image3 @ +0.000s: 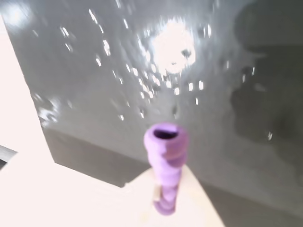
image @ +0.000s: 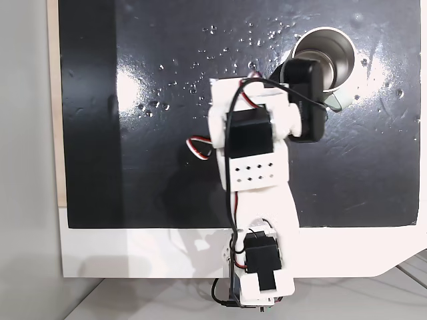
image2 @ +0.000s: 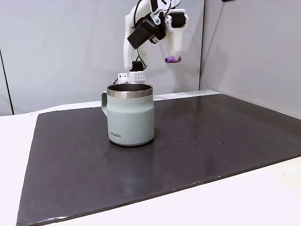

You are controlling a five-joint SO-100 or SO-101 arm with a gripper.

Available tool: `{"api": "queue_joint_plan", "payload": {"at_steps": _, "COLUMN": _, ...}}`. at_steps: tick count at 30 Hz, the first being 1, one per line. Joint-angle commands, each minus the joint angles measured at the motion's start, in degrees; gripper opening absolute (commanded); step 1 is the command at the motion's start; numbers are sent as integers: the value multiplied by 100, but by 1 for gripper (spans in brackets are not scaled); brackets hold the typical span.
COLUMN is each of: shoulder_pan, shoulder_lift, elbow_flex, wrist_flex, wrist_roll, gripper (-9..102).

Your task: Grasp a pengrip and put it in the cup.

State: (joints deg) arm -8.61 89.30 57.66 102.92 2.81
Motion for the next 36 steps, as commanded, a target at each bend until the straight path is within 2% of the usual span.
{"api": "queue_joint_plan", "payload": {"at_steps": 1, "shoulder_pan": 659, "shoulder_lift": 246, "elbow_flex": -378, "wrist_flex": 53, "wrist_roll": -589, "gripper": 0}}
{"api": "queue_joint_plan", "payload": {"at_steps": 10, "shoulder_pan": 1679, "shoulder_lift": -554, "elbow_flex": -1600, "wrist_flex": -70, "wrist_roll": -1477, "gripper": 0}}
{"api": "queue_joint_plan", "payload": {"at_steps": 18, "shoulder_pan": 1872, "shoulder_lift": -1907, "elbow_flex": -3401, "wrist_flex": -185, "wrist_roll": -1696, "gripper": 0}}
{"api": "queue_joint_plan", "payload": {"at_steps": 23, "shoulder_pan": 1854, "shoulder_lift": -2619, "elbow_flex": -4438, "wrist_flex": 88, "wrist_roll": -1793, "gripper": 0}}
{"api": "queue_joint_plan", "payload": {"at_steps": 36, "shoulder_pan": 2215, "shoulder_lift": -2725, "elbow_flex": -4667, "wrist_flex": 158, "wrist_roll": -2689, "gripper": 0}}
